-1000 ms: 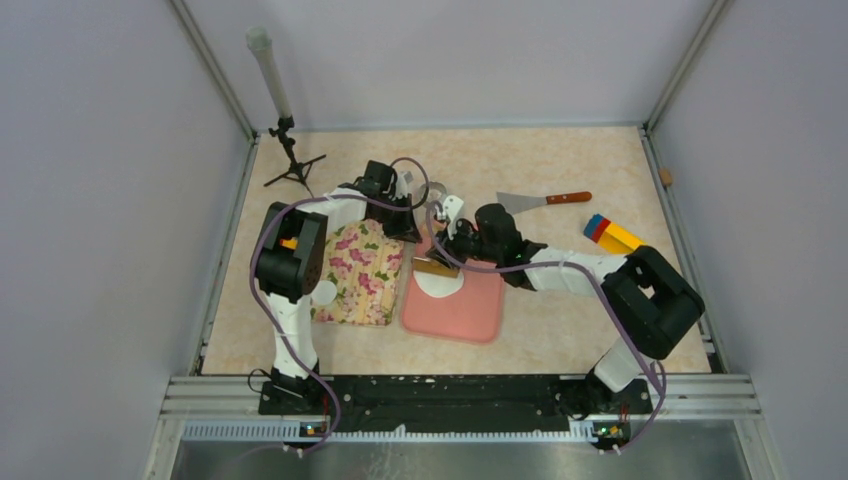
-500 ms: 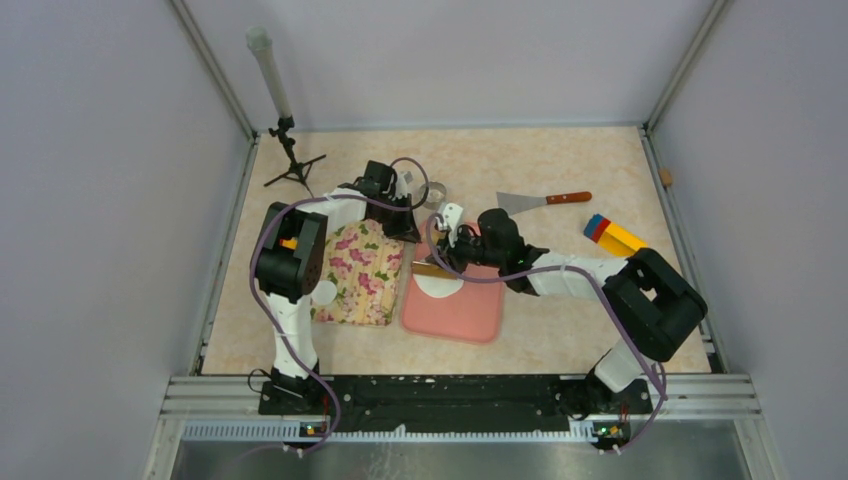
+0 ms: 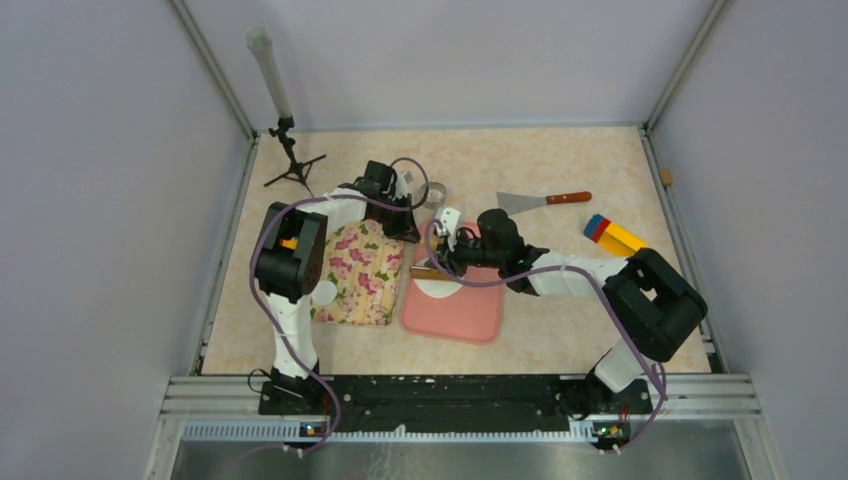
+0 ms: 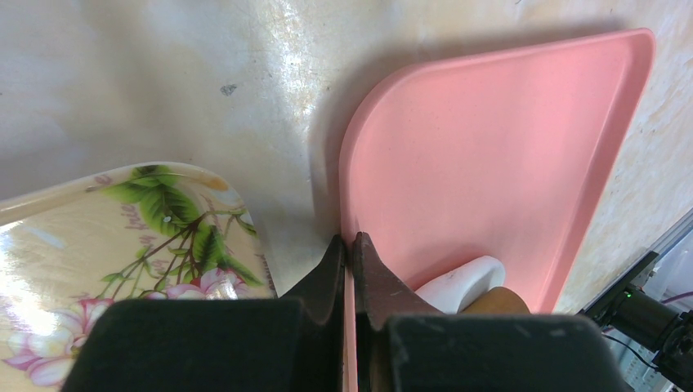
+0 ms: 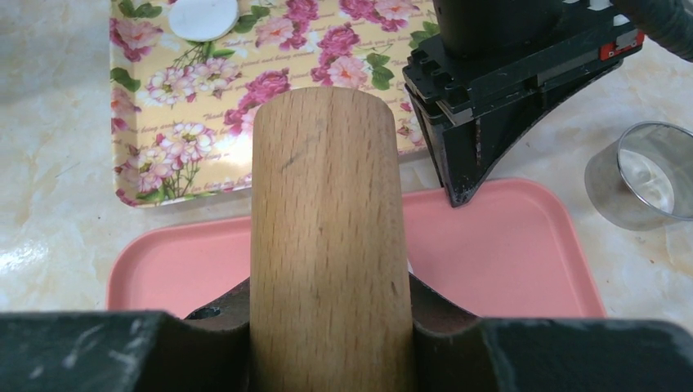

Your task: Roll out the dumpling wrappers from the dough

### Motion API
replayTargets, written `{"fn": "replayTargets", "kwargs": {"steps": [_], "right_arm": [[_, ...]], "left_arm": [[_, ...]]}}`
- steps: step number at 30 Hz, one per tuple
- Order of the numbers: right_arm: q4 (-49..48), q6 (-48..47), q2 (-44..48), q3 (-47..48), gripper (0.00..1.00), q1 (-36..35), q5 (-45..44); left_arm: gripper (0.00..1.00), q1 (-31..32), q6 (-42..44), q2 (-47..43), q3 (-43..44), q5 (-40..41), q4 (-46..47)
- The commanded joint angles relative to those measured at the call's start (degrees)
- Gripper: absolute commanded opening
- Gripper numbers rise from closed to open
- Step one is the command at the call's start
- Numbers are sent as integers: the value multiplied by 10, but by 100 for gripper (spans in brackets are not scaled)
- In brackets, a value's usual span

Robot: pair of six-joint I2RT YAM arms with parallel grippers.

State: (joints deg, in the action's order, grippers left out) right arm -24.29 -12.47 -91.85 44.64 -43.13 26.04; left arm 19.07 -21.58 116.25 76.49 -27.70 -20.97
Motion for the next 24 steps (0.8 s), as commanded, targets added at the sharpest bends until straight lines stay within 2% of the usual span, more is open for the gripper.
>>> {"fn": "replayTargets", "kwargs": {"steps": [1,17,24], "right_arm": [[153,-2,-23,-37,0,-17,48],[184,-22,-26,-38,0,-17,48],[215,-39,2,-29,0,-14,27]], "left_arm": [[0,-6,7,-16,-16,8,-34],[0,-8,7,-21,-19,6,-32],[0,-9,7,-20,-20,6,-31]]}}
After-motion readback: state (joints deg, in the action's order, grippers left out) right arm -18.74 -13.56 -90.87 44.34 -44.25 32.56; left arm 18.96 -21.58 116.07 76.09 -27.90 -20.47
